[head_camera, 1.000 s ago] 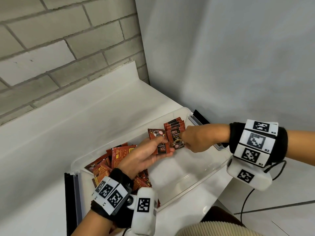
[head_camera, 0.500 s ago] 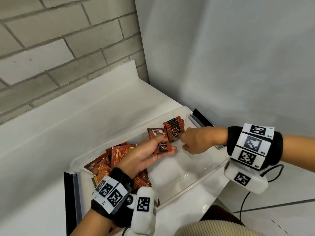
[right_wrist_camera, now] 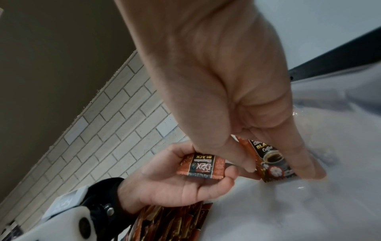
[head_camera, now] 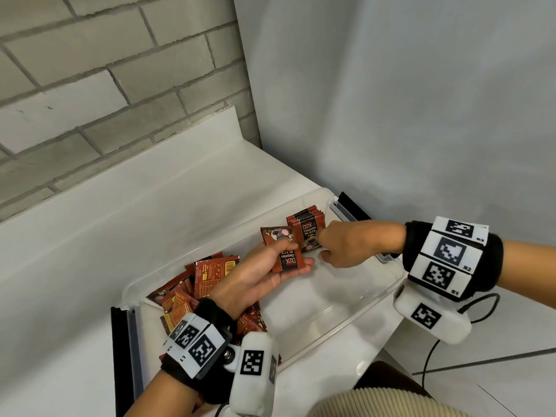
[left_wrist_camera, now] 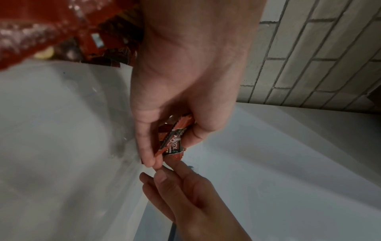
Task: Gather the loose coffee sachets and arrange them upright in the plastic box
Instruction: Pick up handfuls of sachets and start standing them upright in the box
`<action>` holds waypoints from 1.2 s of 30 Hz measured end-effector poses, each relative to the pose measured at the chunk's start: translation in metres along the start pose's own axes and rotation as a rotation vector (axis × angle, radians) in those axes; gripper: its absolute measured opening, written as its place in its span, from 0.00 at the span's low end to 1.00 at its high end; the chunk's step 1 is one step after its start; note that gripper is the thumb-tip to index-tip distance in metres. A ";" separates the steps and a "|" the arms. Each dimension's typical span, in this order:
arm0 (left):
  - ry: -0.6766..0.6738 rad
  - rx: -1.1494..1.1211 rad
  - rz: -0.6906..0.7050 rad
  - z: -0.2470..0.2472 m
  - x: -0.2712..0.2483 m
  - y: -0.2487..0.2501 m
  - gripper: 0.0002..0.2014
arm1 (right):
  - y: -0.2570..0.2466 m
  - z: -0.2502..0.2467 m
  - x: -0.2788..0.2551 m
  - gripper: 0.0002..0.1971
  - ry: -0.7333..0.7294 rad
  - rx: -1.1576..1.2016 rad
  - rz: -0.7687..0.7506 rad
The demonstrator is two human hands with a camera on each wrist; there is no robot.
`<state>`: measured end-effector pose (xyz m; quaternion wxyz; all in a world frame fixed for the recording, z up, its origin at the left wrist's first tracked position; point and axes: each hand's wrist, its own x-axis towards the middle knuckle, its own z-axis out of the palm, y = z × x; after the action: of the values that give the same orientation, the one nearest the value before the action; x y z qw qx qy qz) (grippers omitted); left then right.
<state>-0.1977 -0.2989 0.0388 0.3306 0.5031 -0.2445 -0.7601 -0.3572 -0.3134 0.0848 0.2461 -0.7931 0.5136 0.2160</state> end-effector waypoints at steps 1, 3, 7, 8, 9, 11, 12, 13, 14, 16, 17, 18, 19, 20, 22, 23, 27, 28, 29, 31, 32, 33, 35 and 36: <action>0.002 0.001 -0.003 0.000 0.000 0.000 0.18 | 0.000 0.001 -0.001 0.15 0.001 0.002 0.002; 0.004 0.005 -0.009 0.000 0.000 0.000 0.18 | 0.000 0.002 -0.002 0.16 0.002 0.002 0.006; 0.003 0.011 -0.010 0.000 -0.002 0.001 0.18 | 0.000 0.003 -0.001 0.15 0.012 0.014 0.013; 0.003 0.009 -0.006 0.000 -0.001 0.001 0.18 | 0.000 0.003 -0.001 0.15 0.014 0.015 0.011; 0.003 0.003 -0.002 -0.001 -0.001 0.001 0.17 | 0.000 0.003 -0.001 0.15 0.015 0.016 0.006; 0.000 -0.005 0.001 -0.002 -0.002 0.002 0.15 | 0.000 0.002 0.000 0.15 0.012 0.022 -0.001; -0.004 -0.006 0.003 -0.002 -0.002 0.003 0.13 | 0.000 0.001 -0.001 0.15 0.010 0.023 -0.003; -0.008 -0.002 0.008 -0.002 -0.002 0.004 0.10 | 0.000 0.001 -0.001 0.15 0.010 0.025 -0.005; -0.004 0.011 0.019 -0.002 -0.002 0.005 0.09 | 0.001 0.001 -0.002 0.15 0.016 0.030 -0.009; 0.023 0.038 0.045 -0.003 -0.003 0.007 0.05 | 0.003 0.000 -0.003 0.15 0.053 0.064 -0.034; 0.032 0.040 0.056 -0.003 -0.003 0.008 0.03 | 0.004 -0.001 -0.004 0.16 0.080 0.099 -0.048; 0.030 0.038 0.067 -0.004 -0.004 0.009 0.03 | 0.005 -0.001 -0.005 0.17 0.106 0.146 -0.064; 0.019 0.038 0.079 -0.005 -0.004 0.010 0.03 | 0.007 -0.001 -0.006 0.18 0.130 0.207 -0.083; 0.006 0.042 0.095 -0.006 -0.004 0.011 0.04 | 0.009 0.001 -0.006 0.19 0.151 0.297 -0.098; -0.023 0.057 0.131 -0.007 -0.005 0.011 0.06 | 0.009 0.008 -0.008 0.18 0.175 0.573 -0.121; -0.039 0.076 0.149 -0.008 -0.005 0.011 0.07 | 0.008 0.012 -0.007 0.18 0.185 0.719 -0.134; -0.090 0.147 0.184 -0.009 -0.007 0.009 0.10 | 0.001 0.023 -0.004 0.12 0.240 1.046 -0.175; -0.105 0.162 0.187 -0.009 -0.008 0.009 0.12 | -0.001 0.024 -0.003 0.10 0.249 1.098 -0.175; -0.120 0.169 0.188 -0.009 -0.008 0.009 0.14 | -0.001 0.025 -0.003 0.09 0.257 1.153 -0.173; -0.140 0.165 0.192 -0.009 -0.010 0.009 0.15 | 0.000 0.025 -0.004 0.08 0.270 1.241 -0.173; -0.146 0.162 0.196 -0.009 -0.010 0.009 0.14 | 0.000 0.025 -0.005 0.08 0.282 1.268 -0.170; -0.152 0.164 0.201 -0.008 -0.010 0.010 0.13 | 0.002 0.024 -0.005 0.08 0.299 1.290 -0.166; -0.162 0.171 0.204 -0.008 -0.010 0.010 0.11 | 0.004 0.020 -0.006 0.08 0.346 1.312 -0.160; -0.166 0.170 0.204 -0.008 -0.011 0.010 0.11 | 0.005 0.018 -0.007 0.08 0.370 1.303 -0.161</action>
<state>-0.1851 -0.2980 0.0494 0.3411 0.4372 -0.3842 -0.7382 -0.3663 -0.2993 0.0741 0.5968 -0.5425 0.5120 -0.2956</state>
